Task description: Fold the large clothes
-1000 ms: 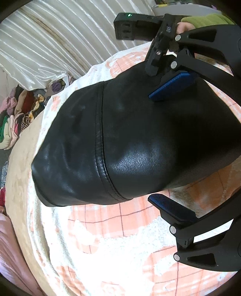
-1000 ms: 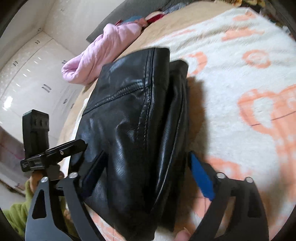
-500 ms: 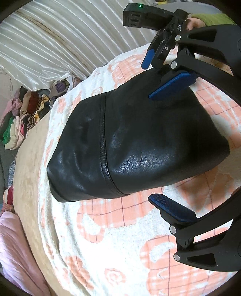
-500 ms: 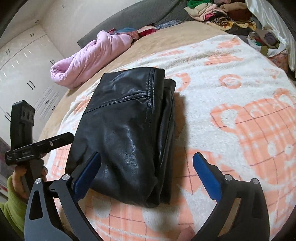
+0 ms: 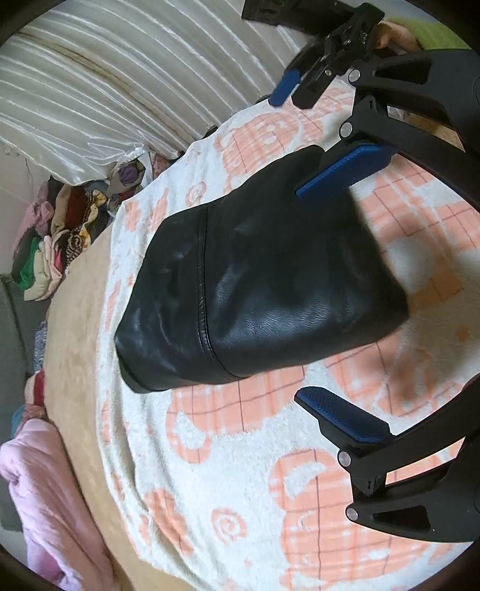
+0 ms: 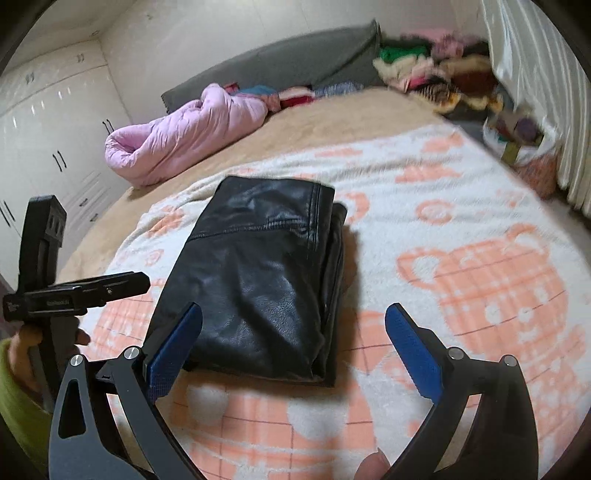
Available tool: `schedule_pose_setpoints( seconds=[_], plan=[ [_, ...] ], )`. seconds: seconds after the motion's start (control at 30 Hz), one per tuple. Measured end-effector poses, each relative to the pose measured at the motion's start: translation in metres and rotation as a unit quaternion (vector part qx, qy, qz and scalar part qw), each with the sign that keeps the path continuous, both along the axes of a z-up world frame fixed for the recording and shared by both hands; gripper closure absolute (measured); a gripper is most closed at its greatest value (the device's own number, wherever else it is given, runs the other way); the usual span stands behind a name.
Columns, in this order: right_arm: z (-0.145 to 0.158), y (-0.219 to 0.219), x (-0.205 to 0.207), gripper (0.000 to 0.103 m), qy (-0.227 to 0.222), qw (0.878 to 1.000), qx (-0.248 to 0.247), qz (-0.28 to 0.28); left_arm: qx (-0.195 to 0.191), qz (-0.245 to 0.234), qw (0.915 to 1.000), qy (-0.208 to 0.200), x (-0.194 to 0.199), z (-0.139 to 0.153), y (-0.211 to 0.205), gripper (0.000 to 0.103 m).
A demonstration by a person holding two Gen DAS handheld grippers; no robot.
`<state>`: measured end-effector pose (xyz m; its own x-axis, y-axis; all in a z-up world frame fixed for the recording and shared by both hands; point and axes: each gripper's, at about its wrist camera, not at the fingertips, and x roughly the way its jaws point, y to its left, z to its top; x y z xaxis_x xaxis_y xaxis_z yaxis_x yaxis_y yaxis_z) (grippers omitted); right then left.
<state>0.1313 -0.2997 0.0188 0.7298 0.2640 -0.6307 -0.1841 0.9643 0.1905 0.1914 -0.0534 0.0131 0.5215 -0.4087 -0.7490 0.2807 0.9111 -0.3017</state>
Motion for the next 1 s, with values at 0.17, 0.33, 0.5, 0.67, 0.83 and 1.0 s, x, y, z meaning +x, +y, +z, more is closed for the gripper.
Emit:
schedule_pose_setpoints(
  seconds=[0.17, 0.33, 0.5, 0.67, 0.83, 1.0],
  plan=[
    [0.003, 0.010, -0.026, 0.004, -0.033, 0.999, -0.018, -0.010, 0.020, 0.004, 0.9994, -0.029, -0.027, 0.003, 0.003, 0.009],
    [-0.004, 0.020, -0.054, 0.004, -0.056, 0.997, -0.040, -0.020, 0.038, 0.006, 0.9977, -0.057, -0.054, 0.001, 0.005, 0.009],
    [-0.016, 0.027, -0.075, 0.004, -0.060, 0.997, -0.050, -0.027, 0.036, 0.011, 0.9968, -0.070, -0.074, -0.005, 0.010, 0.009],
    [-0.027, 0.031, -0.089, 0.004, -0.061, 0.996, -0.055, -0.034, 0.039, 0.016, 0.9967, -0.069, -0.086, -0.015, 0.015, 0.009],
    [-0.044, 0.033, -0.097, 0.004, -0.044, 0.997, -0.054, -0.033, 0.036, 0.024, 0.9970, -0.065, -0.097, -0.025, 0.021, 0.009],
    [-0.057, 0.034, -0.097, 0.004, -0.029, 0.997, -0.056, -0.039, 0.037, 0.036, 0.9972, -0.054, -0.100, -0.033, 0.025, 0.009]
  ],
)
